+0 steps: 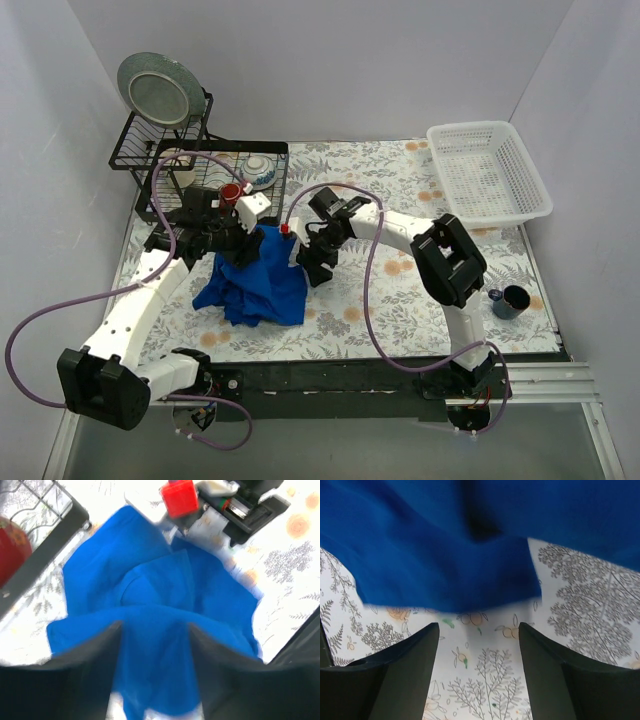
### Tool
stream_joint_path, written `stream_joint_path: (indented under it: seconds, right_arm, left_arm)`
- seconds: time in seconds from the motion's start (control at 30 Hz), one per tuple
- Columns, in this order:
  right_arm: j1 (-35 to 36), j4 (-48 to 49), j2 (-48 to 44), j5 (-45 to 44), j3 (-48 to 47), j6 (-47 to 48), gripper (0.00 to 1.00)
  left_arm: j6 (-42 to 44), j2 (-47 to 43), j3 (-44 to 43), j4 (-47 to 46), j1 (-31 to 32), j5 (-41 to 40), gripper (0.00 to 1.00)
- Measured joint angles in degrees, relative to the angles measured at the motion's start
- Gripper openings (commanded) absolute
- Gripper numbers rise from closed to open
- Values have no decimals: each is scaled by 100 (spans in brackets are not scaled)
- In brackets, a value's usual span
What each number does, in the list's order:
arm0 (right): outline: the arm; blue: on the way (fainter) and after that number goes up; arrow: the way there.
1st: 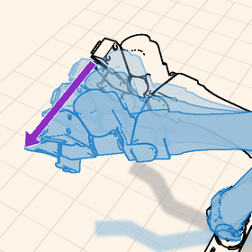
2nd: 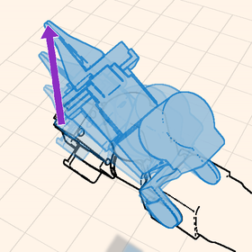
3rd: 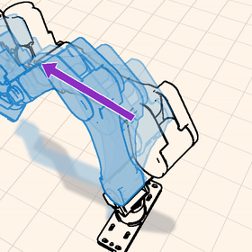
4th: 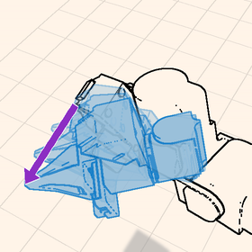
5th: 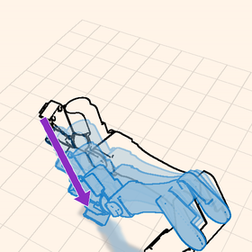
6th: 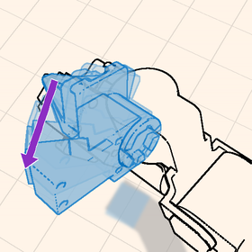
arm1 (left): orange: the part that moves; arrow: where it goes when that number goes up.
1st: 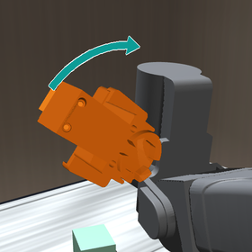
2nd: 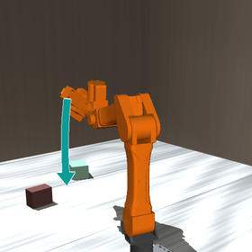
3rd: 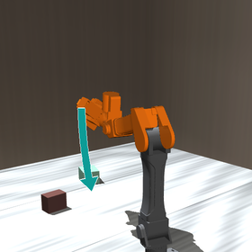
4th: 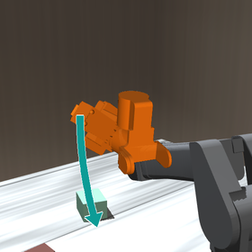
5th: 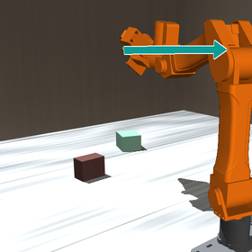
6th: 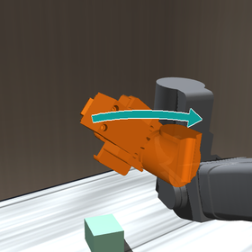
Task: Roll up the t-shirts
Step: Flatten out the T-shirt at the center of the board.
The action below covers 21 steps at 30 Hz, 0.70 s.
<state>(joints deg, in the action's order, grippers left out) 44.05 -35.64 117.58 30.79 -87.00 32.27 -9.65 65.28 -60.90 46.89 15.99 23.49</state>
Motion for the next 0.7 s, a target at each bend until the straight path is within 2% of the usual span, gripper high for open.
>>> stream_joint_path:
  seconds: [0.27, 0.4, 0.5, 0.53, 0.57, 0.6, 0.7]
  right_arm:
    - [164, 356, 260, 238, -74, -426, 74]
    - [367, 610, 452, -136, -339, -549, 70]
    - [573, 804, 518, -573, -431, -527, 37]
    - [623, 855, 527, -728, -431, -498, 17]
    - [658, 896, 535, -857, -431, -485, 8]
    - [682, 931, 538, -962, -428, -424, 1]
    - [706, 933, 516, -1174, -420, -446, 1]
  left_arm:
    - [-197, -341, 409, 330, -2, -706, 72]
    - [-315, -890, 409, 468, -2, -953, 72]
    - [-424, -1222, 417, 579, -2, -1106, 72]
    - [-450, -1292, 431, 597, -2, -1145, 72]
    - [-476, -1344, 450, 608, -2, -1196, 72]
    - [-496, -1379, 476, 605, -2, -1233, 72]
    - [-535, -1405, 544, 627, -7, -1357, 72]
